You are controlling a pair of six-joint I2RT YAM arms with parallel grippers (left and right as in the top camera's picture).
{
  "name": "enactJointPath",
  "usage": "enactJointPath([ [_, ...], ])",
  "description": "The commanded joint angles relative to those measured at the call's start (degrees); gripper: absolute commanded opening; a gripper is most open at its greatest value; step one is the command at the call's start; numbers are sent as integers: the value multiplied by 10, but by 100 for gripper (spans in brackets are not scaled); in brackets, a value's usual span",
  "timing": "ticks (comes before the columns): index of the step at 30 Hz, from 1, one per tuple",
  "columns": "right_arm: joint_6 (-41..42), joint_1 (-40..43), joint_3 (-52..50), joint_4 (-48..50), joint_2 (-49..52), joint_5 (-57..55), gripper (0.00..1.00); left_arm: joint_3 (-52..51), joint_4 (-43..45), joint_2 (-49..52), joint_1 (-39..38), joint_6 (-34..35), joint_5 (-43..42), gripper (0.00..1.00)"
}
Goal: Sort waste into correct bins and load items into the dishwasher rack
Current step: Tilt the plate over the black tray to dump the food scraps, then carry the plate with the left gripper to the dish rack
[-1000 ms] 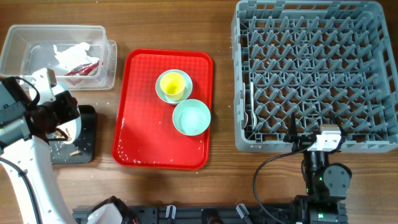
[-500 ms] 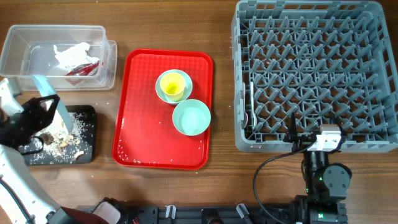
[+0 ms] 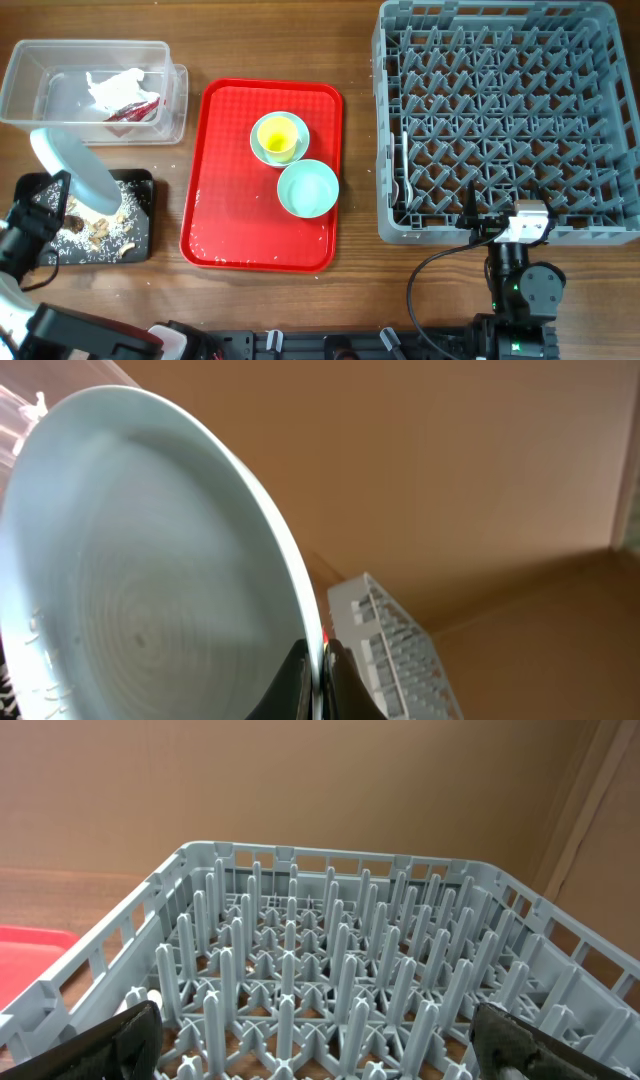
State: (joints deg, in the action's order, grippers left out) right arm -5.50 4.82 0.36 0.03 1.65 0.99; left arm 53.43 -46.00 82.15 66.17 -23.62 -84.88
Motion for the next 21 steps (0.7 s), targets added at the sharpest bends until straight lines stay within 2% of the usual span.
enactJointPath([
  [1, -5, 3, 0, 3, -1, -10, 100, -17, 2, 4, 25, -31, -55, 4],
  [7, -5, 3, -1, 3, -1, -10, 100, -17, -17, 18, 25, -41, -55, 4],
  [9, -5, 3, -1, 3, -1, -10, 100, -17, -23, 2, 24, -77, -47, 4],
  [10, -5, 3, -1, 3, -1, -10, 100, -17, 0, 6, 31, -22, 0, 4],
  [11, -5, 3, -1, 3, -1, -10, 100, -17, 1, 13, 34, -5, -22, 4],
  [12, -5, 3, -1, 3, -1, -10, 100, -16, -13, 11, 31, -42, -52, 4],
  [13, -5, 3, -1, 3, -1, -10, 100, -16, -9, 7, 38, -28, 5, 4],
  [15, -5, 3, -1, 3, -1, -10, 100, -17, -8, 9, 36, -46, -42, 4],
  [16, -5, 3, -1, 3, -1, -10, 100, -17, -3, 9, 35, -21, -14, 4],
  [17, -5, 3, -1, 3, -1, -10, 100, -17, -4, 9, 32, -21, -26, 4],
  [19, -5, 3, -1, 3, -1, -10, 100, -17, -2, 2, 12, -23, -40, 4],
  [21, -5, 3, -1, 3, -1, -10, 100, -14, 2, -36, -44, -30, -10, 4],
])
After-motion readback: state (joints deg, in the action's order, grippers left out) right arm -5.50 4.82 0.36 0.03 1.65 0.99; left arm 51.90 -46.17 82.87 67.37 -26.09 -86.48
